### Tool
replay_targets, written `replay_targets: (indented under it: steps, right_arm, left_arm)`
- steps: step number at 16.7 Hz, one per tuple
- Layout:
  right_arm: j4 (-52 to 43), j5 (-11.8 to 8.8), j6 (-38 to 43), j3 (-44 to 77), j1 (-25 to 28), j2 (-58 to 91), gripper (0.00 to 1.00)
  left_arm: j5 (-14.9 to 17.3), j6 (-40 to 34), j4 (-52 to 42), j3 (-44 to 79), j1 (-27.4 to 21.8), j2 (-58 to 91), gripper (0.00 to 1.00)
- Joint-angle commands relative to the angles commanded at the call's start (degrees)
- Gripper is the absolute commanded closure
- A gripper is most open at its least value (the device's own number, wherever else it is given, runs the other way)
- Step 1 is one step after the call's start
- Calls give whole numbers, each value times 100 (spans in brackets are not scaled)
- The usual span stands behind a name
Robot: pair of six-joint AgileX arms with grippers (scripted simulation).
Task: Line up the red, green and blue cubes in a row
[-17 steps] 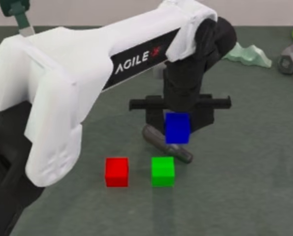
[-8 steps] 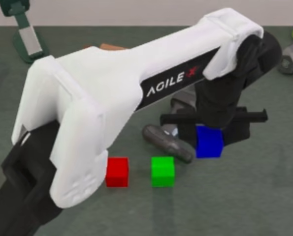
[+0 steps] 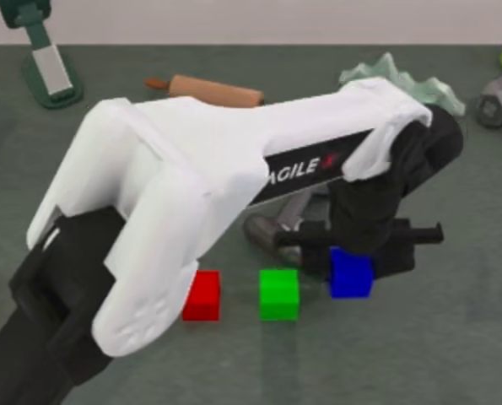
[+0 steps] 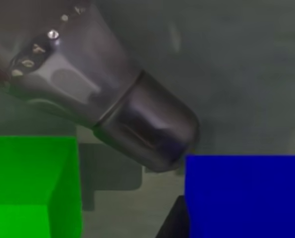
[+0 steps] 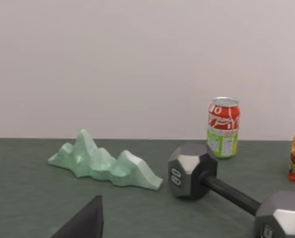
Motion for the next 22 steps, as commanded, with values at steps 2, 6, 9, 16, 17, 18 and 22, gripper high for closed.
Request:
replay_targets:
  steps: [2, 6, 9, 16, 17, 18, 22]
  right_arm:
    - [0, 0, 0, 0, 0, 0, 0]
    - [0, 0, 0, 0, 0, 0, 0]
    - [0, 0, 0, 0, 0, 0, 0]
    - [0, 0, 0, 0, 0, 0, 0]
    - [0, 0, 0, 0, 0, 0, 0]
    - [0, 0, 0, 0, 0, 0, 0]
    - [0, 0, 0, 0, 0, 0, 0]
  left_arm:
    - [-2, -2, 152, -146, -9, 31, 100]
    - [-2, -3, 154, -148, -9, 32, 92]
    - [-2, -3, 154, -148, -9, 32, 70]
    - [-2, -3, 154, -148, -9, 32, 17]
    - [-2, -3, 154, -148, -9, 32, 10]
    - [-2, -3, 154, -148, -9, 32, 2]
    - [-2, -3, 154, -148, -9, 32, 0]
